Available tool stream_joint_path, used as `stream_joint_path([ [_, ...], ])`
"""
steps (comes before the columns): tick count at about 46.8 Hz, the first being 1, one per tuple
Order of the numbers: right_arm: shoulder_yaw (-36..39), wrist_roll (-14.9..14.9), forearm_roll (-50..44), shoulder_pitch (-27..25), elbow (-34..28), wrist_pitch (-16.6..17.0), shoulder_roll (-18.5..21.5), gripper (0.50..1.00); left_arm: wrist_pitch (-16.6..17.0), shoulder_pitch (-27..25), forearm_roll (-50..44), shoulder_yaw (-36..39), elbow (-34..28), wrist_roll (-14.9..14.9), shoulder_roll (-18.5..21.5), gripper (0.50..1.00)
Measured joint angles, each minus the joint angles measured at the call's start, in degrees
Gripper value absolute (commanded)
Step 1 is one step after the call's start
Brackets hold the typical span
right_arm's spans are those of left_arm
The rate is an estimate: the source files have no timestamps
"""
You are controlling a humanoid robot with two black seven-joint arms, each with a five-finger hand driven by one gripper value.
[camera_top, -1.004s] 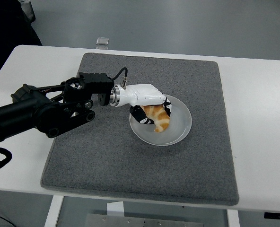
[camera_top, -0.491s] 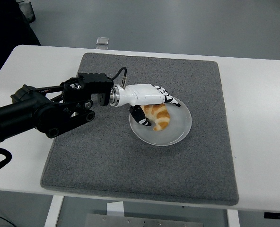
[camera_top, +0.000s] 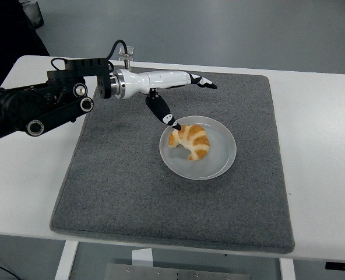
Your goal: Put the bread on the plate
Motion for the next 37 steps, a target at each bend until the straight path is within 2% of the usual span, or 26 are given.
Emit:
stream_joint_path([
  [7,0.0,0.0,0.0,0.0,0.0,0.0,0.0,0.952,-3.9,-2.3,-13.0,-1.9,0.8,0.0,4.6,0.999],
  [12,0.0,0.0,0.0,0.0,0.0,0.0,0.0,0.952,-4.5,-2.8,-23.1,-3.4,2.8,0.1,6.9,0.999],
  [21,0.0,0.0,0.0,0.0,0.0,0.0,0.0,0.952,-4.8,-2.0,-40.5,-4.1,6.8,0.1,8.5,0.999],
  [25,0.0,0.0,0.0,0.0,0.0,0.0,0.0,0.952,-4.9,-1.4,-45.6,-4.2,8.2,0.1,9.4,0.996],
  [37,0.0,0.0,0.0,0.0,0.0,0.0,0.0,0.952,-5.6,1.3,-53.2,-4.2,8.9,0.8,11.2,0.996],
])
